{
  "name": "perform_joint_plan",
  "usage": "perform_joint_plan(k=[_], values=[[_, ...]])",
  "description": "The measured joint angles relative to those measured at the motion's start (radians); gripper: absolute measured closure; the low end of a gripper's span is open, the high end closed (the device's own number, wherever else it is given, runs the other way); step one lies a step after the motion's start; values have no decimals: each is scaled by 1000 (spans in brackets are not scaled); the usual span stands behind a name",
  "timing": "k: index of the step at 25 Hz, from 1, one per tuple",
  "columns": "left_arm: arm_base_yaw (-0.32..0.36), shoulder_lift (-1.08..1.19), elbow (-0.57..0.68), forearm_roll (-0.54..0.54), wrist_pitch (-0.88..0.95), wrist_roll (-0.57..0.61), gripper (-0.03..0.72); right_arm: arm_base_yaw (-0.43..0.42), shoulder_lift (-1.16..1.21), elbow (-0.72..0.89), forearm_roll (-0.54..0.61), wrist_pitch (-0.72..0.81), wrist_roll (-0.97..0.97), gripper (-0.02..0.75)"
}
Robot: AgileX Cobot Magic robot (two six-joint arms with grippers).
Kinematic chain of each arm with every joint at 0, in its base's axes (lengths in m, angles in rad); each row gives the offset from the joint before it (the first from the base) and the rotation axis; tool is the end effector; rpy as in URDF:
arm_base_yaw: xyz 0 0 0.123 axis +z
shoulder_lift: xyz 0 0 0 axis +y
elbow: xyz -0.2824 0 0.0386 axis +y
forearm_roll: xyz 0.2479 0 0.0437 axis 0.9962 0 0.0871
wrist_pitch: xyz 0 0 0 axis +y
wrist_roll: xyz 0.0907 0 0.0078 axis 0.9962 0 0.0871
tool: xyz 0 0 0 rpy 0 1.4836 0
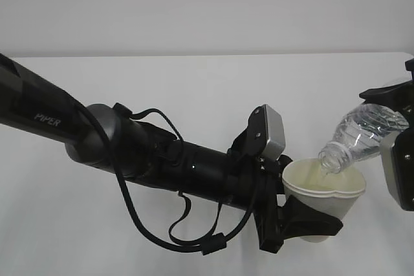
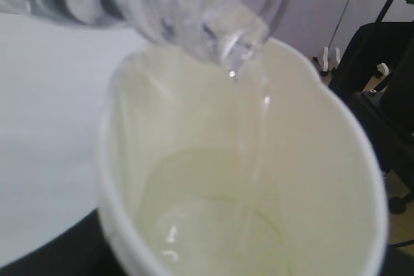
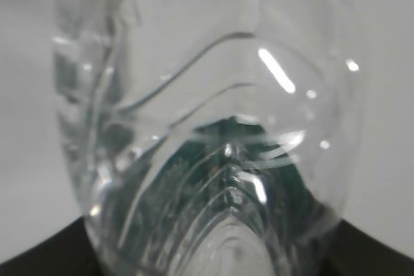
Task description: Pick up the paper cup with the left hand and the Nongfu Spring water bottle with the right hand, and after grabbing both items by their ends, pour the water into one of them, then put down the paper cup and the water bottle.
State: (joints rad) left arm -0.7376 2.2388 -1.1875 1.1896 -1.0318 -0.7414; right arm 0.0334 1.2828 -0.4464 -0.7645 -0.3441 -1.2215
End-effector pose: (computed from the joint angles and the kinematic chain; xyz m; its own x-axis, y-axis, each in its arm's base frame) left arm 0.2597 -0.3339 0.1054 -0.1323 0.2556 -0.9577 0.9833 -0.0880 -0.1593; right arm 0.2323 0.0289 0.2078 0.3990 -0.8883 0.2273 -0.3516 -0.3772 -0.8568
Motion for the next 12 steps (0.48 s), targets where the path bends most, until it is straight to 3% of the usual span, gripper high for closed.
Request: perform_joint_plan(k=[12], values=[[0,0,0,0,0,0,274,0,0,0,4,-1,0,335]])
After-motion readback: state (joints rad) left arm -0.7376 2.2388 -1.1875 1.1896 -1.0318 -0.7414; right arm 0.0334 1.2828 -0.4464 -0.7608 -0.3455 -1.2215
